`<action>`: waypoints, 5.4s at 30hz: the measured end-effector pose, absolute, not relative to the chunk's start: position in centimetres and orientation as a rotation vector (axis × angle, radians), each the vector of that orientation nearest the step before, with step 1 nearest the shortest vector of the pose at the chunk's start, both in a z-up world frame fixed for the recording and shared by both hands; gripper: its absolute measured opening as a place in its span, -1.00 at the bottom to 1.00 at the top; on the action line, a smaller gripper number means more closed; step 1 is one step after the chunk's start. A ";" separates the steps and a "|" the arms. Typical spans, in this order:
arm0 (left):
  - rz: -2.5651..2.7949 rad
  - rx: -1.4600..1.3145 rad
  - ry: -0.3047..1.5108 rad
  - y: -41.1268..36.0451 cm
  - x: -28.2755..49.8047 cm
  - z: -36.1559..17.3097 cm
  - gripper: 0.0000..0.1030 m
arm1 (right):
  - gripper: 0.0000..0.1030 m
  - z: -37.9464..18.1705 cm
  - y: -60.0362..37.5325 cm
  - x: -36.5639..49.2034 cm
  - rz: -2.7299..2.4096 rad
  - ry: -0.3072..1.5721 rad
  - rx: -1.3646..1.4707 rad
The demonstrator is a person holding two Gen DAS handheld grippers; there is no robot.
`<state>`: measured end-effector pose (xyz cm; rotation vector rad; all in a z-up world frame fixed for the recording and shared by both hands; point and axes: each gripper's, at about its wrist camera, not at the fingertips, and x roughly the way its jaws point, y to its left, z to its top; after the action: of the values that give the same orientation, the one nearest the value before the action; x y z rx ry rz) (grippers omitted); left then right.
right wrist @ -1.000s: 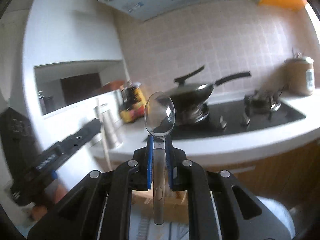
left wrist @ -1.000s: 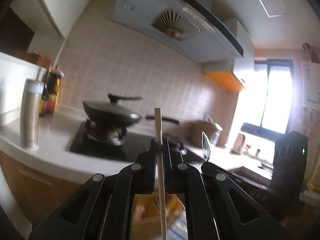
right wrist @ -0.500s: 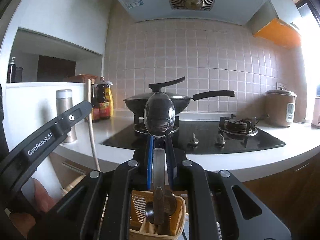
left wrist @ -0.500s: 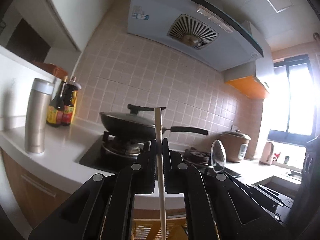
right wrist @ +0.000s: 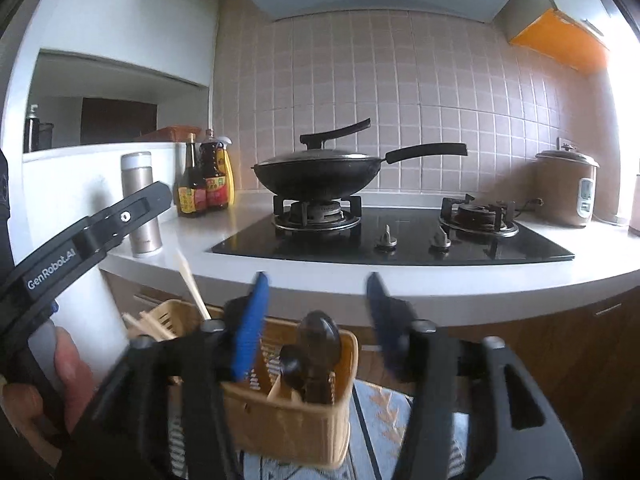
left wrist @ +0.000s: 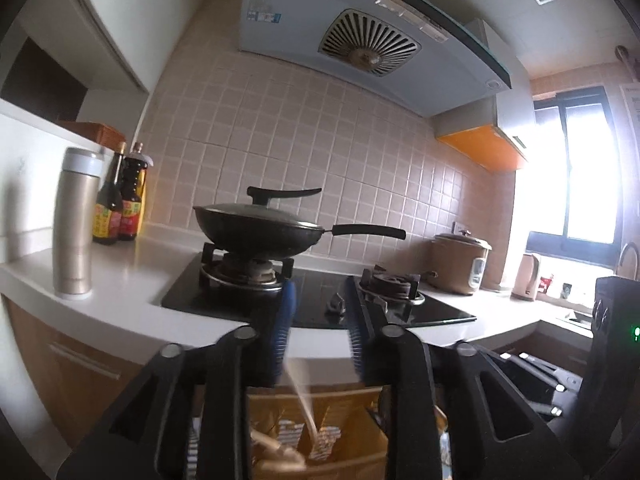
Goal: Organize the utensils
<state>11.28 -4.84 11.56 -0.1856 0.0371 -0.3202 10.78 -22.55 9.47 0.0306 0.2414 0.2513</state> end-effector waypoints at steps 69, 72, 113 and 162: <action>-0.021 0.029 0.240 -1.2 1.2 0.3 0.85 | 0.85 -0.1 -22.1 0.8 0.082 0.413 -0.002; -0.022 0.031 0.241 -1.3 1.2 0.3 0.85 | 0.85 -0.2 -22.1 0.8 0.084 0.414 -0.001; -0.028 0.045 0.239 -1.7 1.1 0.2 0.85 | 0.85 -0.1 -22.4 0.5 0.060 0.395 0.002; -0.032 0.067 0.250 -2.2 1.3 0.1 0.85 | 0.85 0.0 -22.5 0.8 0.062 0.405 0.019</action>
<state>1.26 -2.18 0.13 0.0668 0.2496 -0.0316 0.76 -22.48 -0.03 0.0193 0.4049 0.0616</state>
